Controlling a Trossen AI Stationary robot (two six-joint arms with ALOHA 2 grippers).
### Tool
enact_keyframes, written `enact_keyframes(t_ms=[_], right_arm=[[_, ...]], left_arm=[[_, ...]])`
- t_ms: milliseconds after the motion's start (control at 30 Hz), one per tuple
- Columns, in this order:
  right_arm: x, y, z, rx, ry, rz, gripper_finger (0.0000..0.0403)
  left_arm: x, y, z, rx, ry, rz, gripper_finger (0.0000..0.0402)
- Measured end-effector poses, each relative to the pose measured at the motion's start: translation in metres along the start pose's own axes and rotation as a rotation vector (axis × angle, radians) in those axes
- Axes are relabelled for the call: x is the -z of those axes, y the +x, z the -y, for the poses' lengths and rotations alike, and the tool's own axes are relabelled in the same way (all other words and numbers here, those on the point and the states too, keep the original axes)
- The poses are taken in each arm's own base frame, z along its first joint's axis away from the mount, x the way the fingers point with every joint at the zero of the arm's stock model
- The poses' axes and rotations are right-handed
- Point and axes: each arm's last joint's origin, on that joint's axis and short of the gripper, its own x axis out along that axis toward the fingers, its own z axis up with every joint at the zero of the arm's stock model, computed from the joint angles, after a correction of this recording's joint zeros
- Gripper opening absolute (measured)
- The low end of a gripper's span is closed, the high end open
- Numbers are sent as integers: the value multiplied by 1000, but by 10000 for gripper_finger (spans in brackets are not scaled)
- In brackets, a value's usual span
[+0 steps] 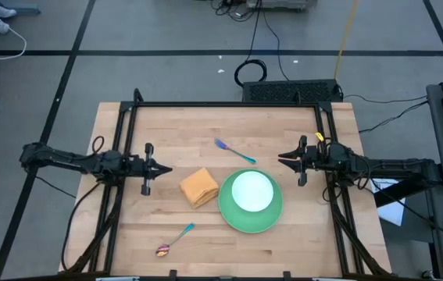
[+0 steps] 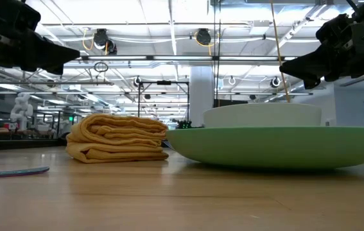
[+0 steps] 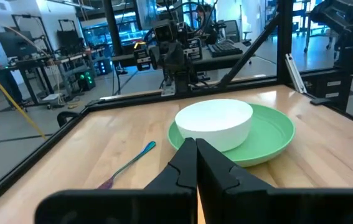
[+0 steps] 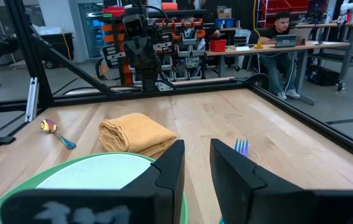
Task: Set table place
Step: Put the purple fork to the right of the light green plate
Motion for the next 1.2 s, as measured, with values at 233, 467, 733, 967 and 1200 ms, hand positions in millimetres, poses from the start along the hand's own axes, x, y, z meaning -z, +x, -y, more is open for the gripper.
enact_keyframes(t_ms=[233, 467, 733, 967, 1200], right_arm=[[0, 0, 0, -1, -1, 0, 68], [0, 0, 0, -1, -22, 4, 68], [-17, -2, -1, -4, -10, 182, 68], [-19, 0, 3, 120, -13, 194, 71], [-37, 8, 3, 154, -19, 188, 95]], left_arm=[[0, 0, 0, 0, -2, 3, 0], [-1, 0, 0, -1, -11, 5, 7], [1, 0, 0, 1, -4, -7, 3], [3, 0, 0, 3, -5, -28, 12], [3, 0, 0, 4, -3, -31, 7]])
